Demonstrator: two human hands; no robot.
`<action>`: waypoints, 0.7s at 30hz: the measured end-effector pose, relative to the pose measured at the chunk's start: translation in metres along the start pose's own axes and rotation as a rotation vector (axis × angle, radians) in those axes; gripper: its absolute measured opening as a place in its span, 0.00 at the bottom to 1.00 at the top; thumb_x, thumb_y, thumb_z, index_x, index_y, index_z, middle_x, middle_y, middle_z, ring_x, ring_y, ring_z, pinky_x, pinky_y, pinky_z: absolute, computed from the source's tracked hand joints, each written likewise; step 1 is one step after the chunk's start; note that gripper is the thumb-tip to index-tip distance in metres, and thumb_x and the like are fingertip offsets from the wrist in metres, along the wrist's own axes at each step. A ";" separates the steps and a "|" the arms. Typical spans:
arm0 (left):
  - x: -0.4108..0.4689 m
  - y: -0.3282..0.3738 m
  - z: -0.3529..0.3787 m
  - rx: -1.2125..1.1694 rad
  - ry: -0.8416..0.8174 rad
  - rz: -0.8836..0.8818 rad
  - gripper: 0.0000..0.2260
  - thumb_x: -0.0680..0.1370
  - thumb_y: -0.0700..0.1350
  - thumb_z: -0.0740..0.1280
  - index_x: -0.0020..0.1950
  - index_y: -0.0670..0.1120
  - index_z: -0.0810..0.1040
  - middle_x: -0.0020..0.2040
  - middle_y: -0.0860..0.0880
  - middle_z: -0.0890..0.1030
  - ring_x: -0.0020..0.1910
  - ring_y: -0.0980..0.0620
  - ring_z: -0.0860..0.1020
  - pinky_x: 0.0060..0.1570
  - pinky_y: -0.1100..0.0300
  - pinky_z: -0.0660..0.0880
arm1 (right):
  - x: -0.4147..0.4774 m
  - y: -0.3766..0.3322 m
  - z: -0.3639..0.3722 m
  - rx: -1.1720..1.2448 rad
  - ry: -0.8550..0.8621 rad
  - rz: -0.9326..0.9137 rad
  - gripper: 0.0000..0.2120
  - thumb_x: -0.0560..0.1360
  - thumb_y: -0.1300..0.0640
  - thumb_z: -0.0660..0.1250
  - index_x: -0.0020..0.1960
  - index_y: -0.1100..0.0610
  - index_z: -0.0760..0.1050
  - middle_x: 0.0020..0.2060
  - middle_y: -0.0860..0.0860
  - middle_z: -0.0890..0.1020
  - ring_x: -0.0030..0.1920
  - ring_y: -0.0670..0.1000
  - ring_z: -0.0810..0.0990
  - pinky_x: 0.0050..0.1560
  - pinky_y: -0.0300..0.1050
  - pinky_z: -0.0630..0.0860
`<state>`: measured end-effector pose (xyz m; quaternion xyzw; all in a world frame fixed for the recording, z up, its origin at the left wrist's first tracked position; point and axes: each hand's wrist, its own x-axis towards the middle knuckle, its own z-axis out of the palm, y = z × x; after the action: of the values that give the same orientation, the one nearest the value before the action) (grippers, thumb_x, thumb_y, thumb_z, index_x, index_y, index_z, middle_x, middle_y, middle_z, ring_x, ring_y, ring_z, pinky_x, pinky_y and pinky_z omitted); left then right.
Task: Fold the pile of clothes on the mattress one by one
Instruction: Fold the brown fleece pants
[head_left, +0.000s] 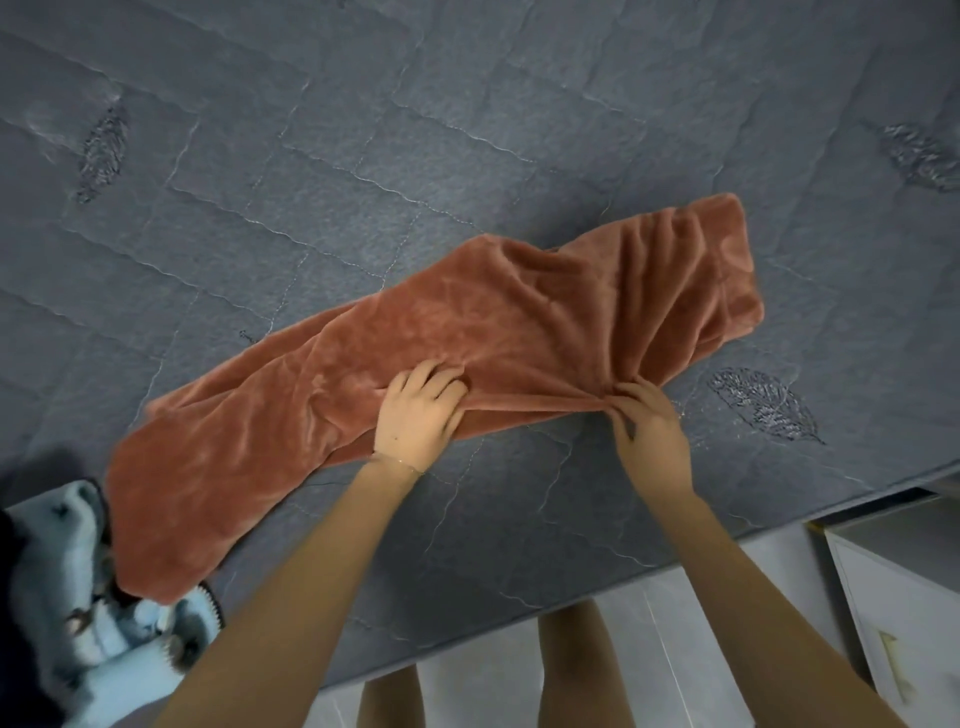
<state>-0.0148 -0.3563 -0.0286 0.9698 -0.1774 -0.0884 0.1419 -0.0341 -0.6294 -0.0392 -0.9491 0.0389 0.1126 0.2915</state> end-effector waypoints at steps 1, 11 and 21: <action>-0.001 0.004 0.002 -0.038 0.022 -0.017 0.09 0.67 0.40 0.78 0.43 0.43 0.82 0.49 0.48 0.84 0.50 0.44 0.82 0.40 0.53 0.78 | 0.000 -0.003 0.002 0.009 -0.001 0.016 0.09 0.74 0.70 0.68 0.53 0.67 0.82 0.54 0.61 0.81 0.64 0.64 0.74 0.65 0.57 0.71; -0.036 0.007 0.006 -0.136 0.063 -0.124 0.16 0.78 0.47 0.67 0.64 0.44 0.78 0.68 0.45 0.74 0.69 0.42 0.70 0.69 0.43 0.65 | 0.011 -0.098 0.035 -0.032 -0.065 -0.166 0.24 0.78 0.51 0.66 0.72 0.53 0.69 0.75 0.54 0.63 0.76 0.59 0.56 0.75 0.60 0.52; -0.101 -0.095 -0.052 -0.030 0.102 -0.572 0.29 0.77 0.61 0.59 0.74 0.48 0.66 0.77 0.43 0.60 0.77 0.43 0.55 0.74 0.44 0.44 | 0.020 -0.202 0.075 -0.124 -0.171 -0.309 0.31 0.75 0.42 0.67 0.74 0.49 0.65 0.75 0.53 0.62 0.77 0.57 0.55 0.76 0.59 0.48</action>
<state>-0.0664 -0.2213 0.0033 0.9814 0.1121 -0.0785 0.1344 -0.0007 -0.4207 0.0058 -0.9469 -0.1392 0.1490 0.2486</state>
